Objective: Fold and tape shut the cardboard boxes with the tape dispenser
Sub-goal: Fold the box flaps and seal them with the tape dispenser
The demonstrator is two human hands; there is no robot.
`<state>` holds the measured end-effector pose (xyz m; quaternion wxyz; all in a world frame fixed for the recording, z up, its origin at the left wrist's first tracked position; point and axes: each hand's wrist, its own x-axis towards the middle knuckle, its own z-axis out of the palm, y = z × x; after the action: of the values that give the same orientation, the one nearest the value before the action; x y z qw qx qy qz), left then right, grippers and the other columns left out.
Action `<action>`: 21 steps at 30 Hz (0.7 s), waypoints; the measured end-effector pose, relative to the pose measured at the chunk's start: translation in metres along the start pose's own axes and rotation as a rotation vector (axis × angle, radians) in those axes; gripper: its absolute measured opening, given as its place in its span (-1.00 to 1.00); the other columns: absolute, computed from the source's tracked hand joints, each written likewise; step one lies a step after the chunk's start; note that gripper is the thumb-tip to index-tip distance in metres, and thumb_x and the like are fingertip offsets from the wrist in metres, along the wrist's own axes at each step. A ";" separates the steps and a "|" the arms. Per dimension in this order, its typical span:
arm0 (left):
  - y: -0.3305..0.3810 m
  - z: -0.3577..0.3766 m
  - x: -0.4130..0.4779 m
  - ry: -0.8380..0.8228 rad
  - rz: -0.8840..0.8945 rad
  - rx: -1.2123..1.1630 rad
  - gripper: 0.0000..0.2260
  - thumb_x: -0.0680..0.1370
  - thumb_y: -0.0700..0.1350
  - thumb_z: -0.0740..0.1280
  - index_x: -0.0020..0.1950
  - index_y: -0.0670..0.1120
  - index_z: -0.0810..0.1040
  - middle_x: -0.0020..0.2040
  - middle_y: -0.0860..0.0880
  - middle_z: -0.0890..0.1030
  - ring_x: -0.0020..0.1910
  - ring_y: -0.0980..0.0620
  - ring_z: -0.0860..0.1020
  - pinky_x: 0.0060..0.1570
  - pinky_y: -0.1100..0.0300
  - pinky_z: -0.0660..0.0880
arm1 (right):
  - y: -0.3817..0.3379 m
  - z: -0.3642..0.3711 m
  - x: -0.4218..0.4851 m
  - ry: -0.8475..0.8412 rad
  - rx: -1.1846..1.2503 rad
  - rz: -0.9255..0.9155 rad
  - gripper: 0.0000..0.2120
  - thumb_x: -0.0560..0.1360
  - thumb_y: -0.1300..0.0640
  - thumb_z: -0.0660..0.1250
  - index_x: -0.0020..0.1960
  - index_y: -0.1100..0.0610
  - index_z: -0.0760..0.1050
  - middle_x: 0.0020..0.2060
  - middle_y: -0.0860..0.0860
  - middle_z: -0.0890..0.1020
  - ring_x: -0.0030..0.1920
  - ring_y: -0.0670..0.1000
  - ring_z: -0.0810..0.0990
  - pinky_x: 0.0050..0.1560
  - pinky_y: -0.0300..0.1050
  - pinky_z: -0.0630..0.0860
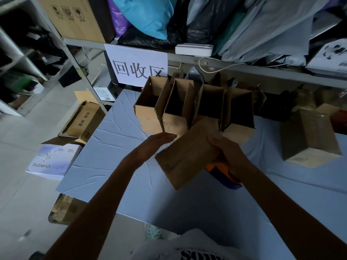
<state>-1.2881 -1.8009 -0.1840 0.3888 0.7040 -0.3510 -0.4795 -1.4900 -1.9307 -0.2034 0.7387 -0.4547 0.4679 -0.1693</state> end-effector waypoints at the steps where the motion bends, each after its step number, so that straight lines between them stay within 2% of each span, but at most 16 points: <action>1: -0.003 0.000 -0.003 -0.011 -0.020 -0.046 -0.75 0.58 0.12 0.12 0.16 0.14 0.49 0.20 0.13 0.50 0.14 0.15 0.43 0.15 0.11 0.26 | 0.001 -0.002 0.001 0.007 0.039 0.009 -0.62 0.41 -0.05 0.45 0.13 0.13 0.53 -0.02 0.10 0.69 -0.06 0.08 0.68 -0.16 0.00 0.63; 4: -0.012 0.004 -0.011 0.059 -0.007 -0.212 -0.74 0.56 0.23 0.13 0.16 0.20 0.45 0.24 0.12 0.46 0.29 0.03 0.41 0.29 -0.10 0.26 | 0.003 -0.005 0.003 0.011 0.073 0.006 -0.57 0.37 -0.12 0.47 0.10 0.12 0.51 -0.09 0.10 0.70 -0.09 0.10 0.69 -0.13 0.03 0.63; 6: -0.018 0.005 -0.016 0.085 0.039 -0.212 -0.60 0.46 0.28 0.15 0.22 0.17 0.43 0.26 0.11 0.48 0.30 0.03 0.42 0.30 -0.08 0.29 | 0.007 -0.008 0.003 0.010 0.089 0.007 -0.54 0.35 -0.16 0.48 0.10 0.10 0.52 -0.12 0.07 0.70 -0.09 0.09 0.69 -0.12 0.02 0.63; 9: -0.028 0.004 -0.024 0.091 0.176 -0.190 -0.37 0.32 0.34 0.35 0.31 0.10 0.41 0.24 0.04 0.52 0.22 0.11 0.49 0.23 0.13 0.44 | 0.015 -0.011 0.001 0.041 -0.036 -0.028 -0.41 0.32 -0.28 0.44 0.12 0.16 0.56 -0.06 0.08 0.70 -0.03 0.07 0.68 0.02 0.01 0.58; 11: -0.028 0.003 -0.029 0.075 0.240 -0.141 -0.35 0.37 0.16 0.47 0.39 0.12 0.30 0.24 0.00 0.47 0.18 0.22 0.49 0.13 0.30 0.50 | 0.020 -0.009 -0.003 0.104 -0.204 -0.108 -0.41 0.33 -0.32 0.40 0.05 0.18 0.60 -0.09 0.07 0.70 -0.07 0.05 0.68 -0.01 -0.03 0.57; 13: -0.024 0.000 -0.028 0.047 0.264 -0.069 -0.26 0.33 0.00 0.50 0.41 0.17 0.19 0.26 0.05 0.41 0.13 0.34 0.47 0.03 0.50 0.44 | 0.023 -0.006 -0.006 0.164 -0.349 -0.198 -0.46 0.39 -0.30 0.34 -0.02 0.19 0.61 -0.13 0.07 0.70 -0.12 0.04 0.67 -0.04 -0.01 0.59; 15: -0.020 -0.005 -0.025 0.054 0.259 -0.004 -0.12 0.26 -0.01 0.52 0.44 0.20 0.09 0.35 0.05 0.35 0.25 0.23 0.40 0.06 0.57 0.36 | 0.026 -0.005 -0.006 0.183 -0.310 -0.207 -0.52 0.45 -0.22 0.32 -0.03 0.22 0.60 -0.13 0.10 0.68 -0.12 0.07 0.66 -0.01 0.04 0.59; 17: -0.021 -0.010 -0.022 0.071 0.277 0.051 0.00 0.21 -0.02 0.60 0.44 0.20 0.02 0.42 0.08 0.23 0.34 0.13 0.26 0.16 0.52 0.28 | 0.028 -0.004 -0.004 0.216 -0.182 -0.131 -0.59 0.49 -0.15 0.32 0.01 0.22 0.55 -0.07 0.09 0.64 -0.10 0.07 0.62 -0.05 0.07 0.60; 19: -0.025 -0.012 -0.021 0.076 0.268 0.174 0.06 0.18 -0.01 0.62 0.44 0.20 -0.03 0.44 0.08 0.13 0.36 0.10 0.16 0.27 0.27 0.26 | 0.030 -0.005 -0.003 0.236 -0.028 -0.021 -0.65 0.52 -0.11 0.30 0.10 0.16 0.46 -0.08 0.03 0.56 -0.08 0.08 0.57 -0.13 0.06 0.60; 21: -0.031 -0.008 -0.019 0.112 0.249 0.226 0.02 0.23 -0.09 0.62 0.49 0.11 0.03 0.46 -0.04 0.16 0.37 -0.01 0.22 0.33 0.08 0.34 | 0.033 -0.005 0.000 0.227 0.027 0.093 -0.62 0.55 -0.11 0.26 0.23 0.10 0.38 0.01 0.04 0.51 0.01 0.15 0.54 -0.11 0.11 0.61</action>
<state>-1.2825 -1.7684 -0.2017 0.3825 0.7201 -0.4650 -0.3450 -1.5004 -1.9158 -0.2312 0.6941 -0.4004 0.5667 -0.1914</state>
